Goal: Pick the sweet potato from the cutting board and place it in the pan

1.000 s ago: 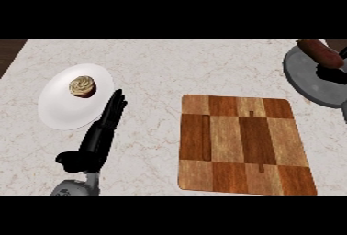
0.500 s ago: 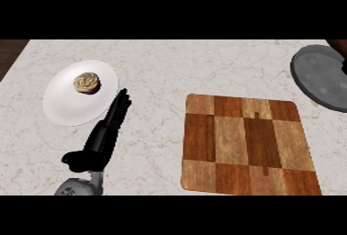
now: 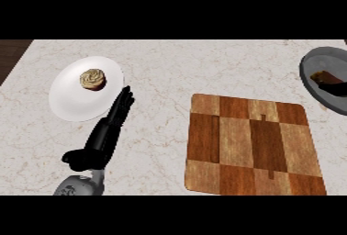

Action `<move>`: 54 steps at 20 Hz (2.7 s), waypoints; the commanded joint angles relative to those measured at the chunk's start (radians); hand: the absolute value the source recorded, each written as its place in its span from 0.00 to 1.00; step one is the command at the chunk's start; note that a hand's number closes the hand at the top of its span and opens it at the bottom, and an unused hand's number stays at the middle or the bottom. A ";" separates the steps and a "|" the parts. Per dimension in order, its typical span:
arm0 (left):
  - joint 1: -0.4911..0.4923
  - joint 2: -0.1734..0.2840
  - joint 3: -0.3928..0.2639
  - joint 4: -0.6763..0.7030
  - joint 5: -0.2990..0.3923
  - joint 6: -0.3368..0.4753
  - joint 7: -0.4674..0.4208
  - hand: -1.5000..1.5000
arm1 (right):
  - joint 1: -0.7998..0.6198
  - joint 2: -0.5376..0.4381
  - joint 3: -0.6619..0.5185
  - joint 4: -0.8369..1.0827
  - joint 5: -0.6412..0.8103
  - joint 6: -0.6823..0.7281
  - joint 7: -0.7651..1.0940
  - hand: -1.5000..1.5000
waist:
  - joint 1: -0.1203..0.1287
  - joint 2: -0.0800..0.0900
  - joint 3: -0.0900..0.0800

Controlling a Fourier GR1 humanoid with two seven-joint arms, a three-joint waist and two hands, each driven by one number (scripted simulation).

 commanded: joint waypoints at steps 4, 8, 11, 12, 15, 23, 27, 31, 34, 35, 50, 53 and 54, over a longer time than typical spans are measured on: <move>-0.006 -0.016 -0.007 0.001 -0.012 0.010 -0.007 0.50 | -0.025 0.019 -0.109 -0.005 -0.107 0.000 -0.131 0.00 | -0.010 -0.001 0.003; 0.037 0.008 0.018 0.000 -0.001 0.001 -0.025 0.50 | 0.000 0.010 -0.217 -0.015 -0.214 0.004 -0.231 0.00 | -0.026 -0.008 0.001; 0.030 0.003 0.023 -0.025 0.008 0.008 0.007 0.50 | 0.024 -0.044 -0.265 0.008 -0.261 0.086 -0.259 0.00 | -0.037 -0.011 0.001; 0.044 0.001 0.017 0.002 -0.006 0.009 -0.028 0.50 | 0.020 -0.066 -0.279 0.017 -0.278 0.148 -0.256 0.00 | -0.042 -0.011 0.000; 0.024 0.006 0.025 -0.044 0.002 0.017 0.041 0.50 | 0.041 -0.123 -0.316 0.029 -0.322 0.286 -0.277 0.00 | -0.057 -0.021 0.000; 0.010 0.005 0.045 0.004 -0.005 0.011 0.018 0.50 | 0.160 -0.166 -0.324 0.037 -0.356 0.612 -0.404 0.00 | -0.074 -0.027 -0.003; 0.059 0.011 0.056 0.016 0.011 -0.017 -0.031 0.50 | 0.216 -0.152 -0.321 0.024 -0.364 0.640 -0.477 0.00 | -0.072 -0.029 -0.004; 0.057 -0.015 0.055 0.043 -0.006 -0.001 -0.053 0.50 | 0.253 -0.153 -0.294 0.009 -0.346 0.650 -0.525 0.00 | -0.075 -0.030 -0.004; 0.062 0.015 0.072 -0.014 -0.003 -0.009 -0.009 0.50 | 0.271 -0.135 -0.287 0.017 -0.342 0.624 -0.544 0.00 | -0.069 -0.031 -0.004; 0.070 -0.007 0.052 0.030 -0.020 -0.005 -0.044 0.50 | 0.284 -0.159 -0.296 0.016 -0.351 0.641 -0.556 0.00 | -0.073 -0.030 -0.004; 0.097 -0.004 0.067 -0.039 -0.033 -0.027 0.005 0.50 | 0.283 -0.153 -0.233 0.001 -0.333 0.577 -0.528 0.00 | -0.076 -0.034 -0.005; 0.076 -0.030 0.060 -0.067 -0.048 0.001 0.033 0.50 | 0.317 -0.139 -0.218 -0.001 -0.323 0.555 -0.580 0.00 | -0.077 -0.034 -0.005; 0.120 -0.021 0.056 -0.051 -0.036 -0.031 -0.019 0.50 | 0.326 -0.167 -0.222 0.003 -0.325 0.559 -0.574 0.00 | -0.077 -0.034 -0.005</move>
